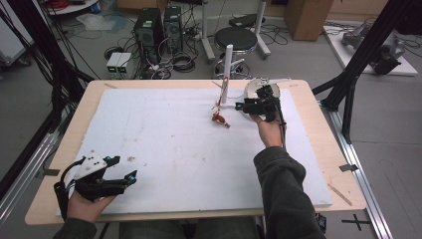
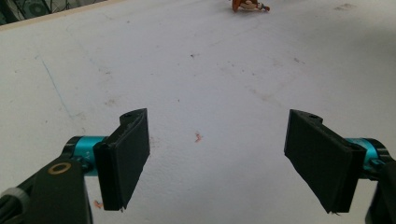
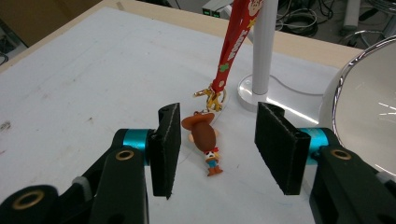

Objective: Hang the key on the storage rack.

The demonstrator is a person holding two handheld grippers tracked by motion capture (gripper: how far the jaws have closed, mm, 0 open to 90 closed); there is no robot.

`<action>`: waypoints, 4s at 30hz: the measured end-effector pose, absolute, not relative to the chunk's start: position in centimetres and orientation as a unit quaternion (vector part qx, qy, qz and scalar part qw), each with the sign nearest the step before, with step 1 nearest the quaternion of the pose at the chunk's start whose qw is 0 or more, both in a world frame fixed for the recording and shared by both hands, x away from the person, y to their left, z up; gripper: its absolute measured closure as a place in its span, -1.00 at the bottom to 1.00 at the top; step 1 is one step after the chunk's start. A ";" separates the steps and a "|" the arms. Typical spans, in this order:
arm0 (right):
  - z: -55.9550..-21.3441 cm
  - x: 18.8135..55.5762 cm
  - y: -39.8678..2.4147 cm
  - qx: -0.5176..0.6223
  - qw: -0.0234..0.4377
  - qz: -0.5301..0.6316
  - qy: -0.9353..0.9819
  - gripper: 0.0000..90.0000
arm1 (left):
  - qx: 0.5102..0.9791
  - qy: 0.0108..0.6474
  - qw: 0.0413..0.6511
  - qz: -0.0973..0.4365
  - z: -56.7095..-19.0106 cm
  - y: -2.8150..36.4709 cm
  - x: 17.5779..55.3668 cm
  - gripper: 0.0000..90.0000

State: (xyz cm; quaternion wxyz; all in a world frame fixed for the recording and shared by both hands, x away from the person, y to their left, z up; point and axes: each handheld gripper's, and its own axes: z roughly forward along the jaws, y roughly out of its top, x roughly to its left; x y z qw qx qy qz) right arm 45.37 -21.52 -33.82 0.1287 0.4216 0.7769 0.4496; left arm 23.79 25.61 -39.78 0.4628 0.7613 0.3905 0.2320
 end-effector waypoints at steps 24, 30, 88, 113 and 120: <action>-34.3 44.1 -22.2 0.415 0.117 0.461 0.776 -0.14 | 0.759 0.392 0.463 0.234 -39.8 25.7 23.7 -0.49; -34.8 43.8 -22.3 0.413 0.113 0.463 0.776 -0.23 | 0.760 0.392 0.463 0.233 -39.8 25.7 23.6 -0.49; -36.0 39.5 -23.4 0.388 0.106 0.470 0.786 -0.70 | 0.758 0.397 0.461 0.236 -39.7 26.1 23.4 -0.50; -36.2 37.1 -23.9 0.369 0.107 0.465 0.797 -0.72 | 0.757 0.397 0.461 0.236 -39.7 26.0 23.3 -0.50; -36.4 36.5 -24.1 0.364 0.109 0.465 0.799 -0.73 | 0.757 0.397 0.462 0.237 -39.7 26.1 23.3 -0.50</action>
